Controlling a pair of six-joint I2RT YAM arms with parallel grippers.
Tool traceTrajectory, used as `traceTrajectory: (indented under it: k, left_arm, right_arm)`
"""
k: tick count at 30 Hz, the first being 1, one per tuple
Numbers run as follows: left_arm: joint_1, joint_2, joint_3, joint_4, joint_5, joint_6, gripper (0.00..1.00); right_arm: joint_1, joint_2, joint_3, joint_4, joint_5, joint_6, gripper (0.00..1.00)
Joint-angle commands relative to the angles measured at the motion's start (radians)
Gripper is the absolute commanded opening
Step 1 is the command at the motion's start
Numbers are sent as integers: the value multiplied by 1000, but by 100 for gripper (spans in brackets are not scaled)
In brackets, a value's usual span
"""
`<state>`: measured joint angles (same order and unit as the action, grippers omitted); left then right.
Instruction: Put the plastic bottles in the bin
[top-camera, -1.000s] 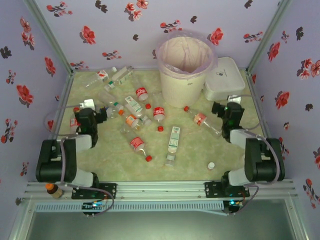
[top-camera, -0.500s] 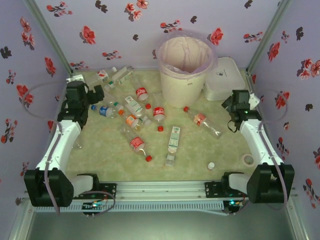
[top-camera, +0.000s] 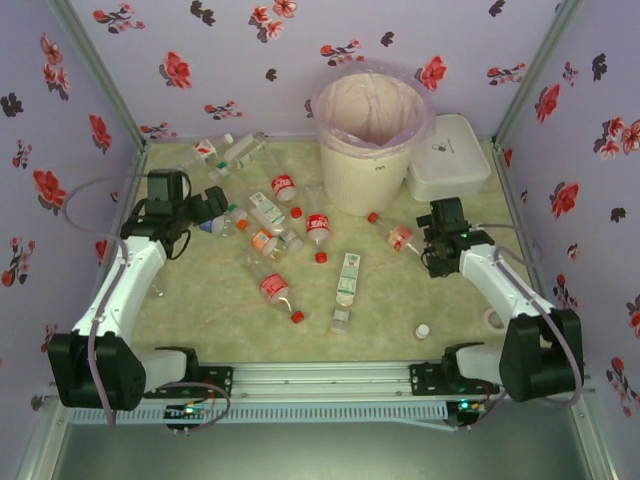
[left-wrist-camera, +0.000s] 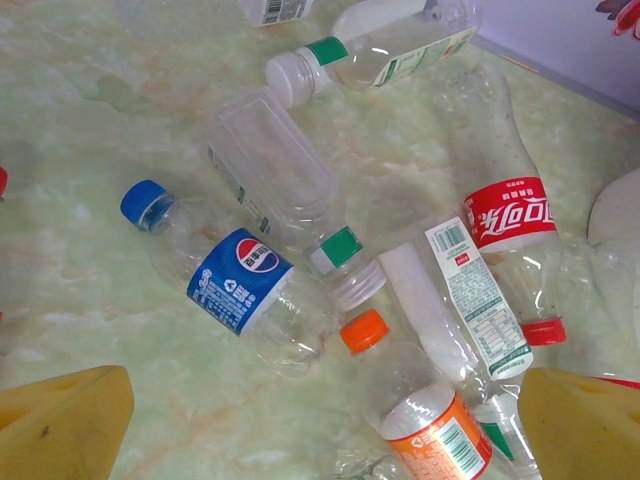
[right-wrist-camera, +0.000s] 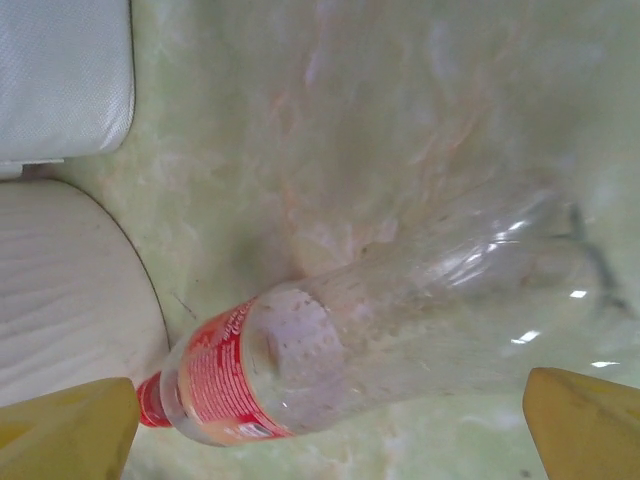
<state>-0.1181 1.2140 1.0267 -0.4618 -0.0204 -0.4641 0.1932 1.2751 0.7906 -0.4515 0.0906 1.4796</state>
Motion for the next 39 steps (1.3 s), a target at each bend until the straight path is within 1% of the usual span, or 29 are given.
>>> traceTrajectory:
  k: [1,3,6,14,17,20,22,25,26,30,35,37,39]
  left_arm:
    - [-4,0,31,-2,22,-33,99]
    - [-4,-4,39,-7,21,-26,100]
    - [-5,-25,36,-11,8,-22,100]
    - [-5,-51,24,-21,-7,-39,100]
    - [-5,-59,21,-29,-11,-43,100]
    - [-5,-66,10,-26,-18,-55,100]
    - [-5,-64,7,-25,-19,-65,100]
    - [-4,-55,13,-19,-19,-75,100]
    - [-5,-50,17,-14,-19,-76,100]
    - [-5,-18,40,2,-17,-79,100]
    - [-3,6,68,21,-18,-79,100]
    - [-5,10,69,36,-18,-82,100]
    - [-5,20,67,50,-16,-89,100]
  right_arm:
    - [26,77,7,62,-26,137,98]
    - [40,109,16,62,-35,161,97]
    - [53,148,-1,127,-38,197,95]
    - [38,298,29,226,-44,188,91]
    - [40,310,18,251,-51,190,84]
    - [39,295,12,236,-30,169,73]
    - [32,278,12,215,-21,154,66]
    - [25,235,15,183,-4,118,61]
    - [20,218,21,166,7,99,60]
    - [-10,120,51,53,78,-11,50]
    - [-47,-24,126,-106,194,-203,39]
    - [-48,-94,184,-187,288,-303,33]
    - [-52,-162,226,-208,344,-401,31]
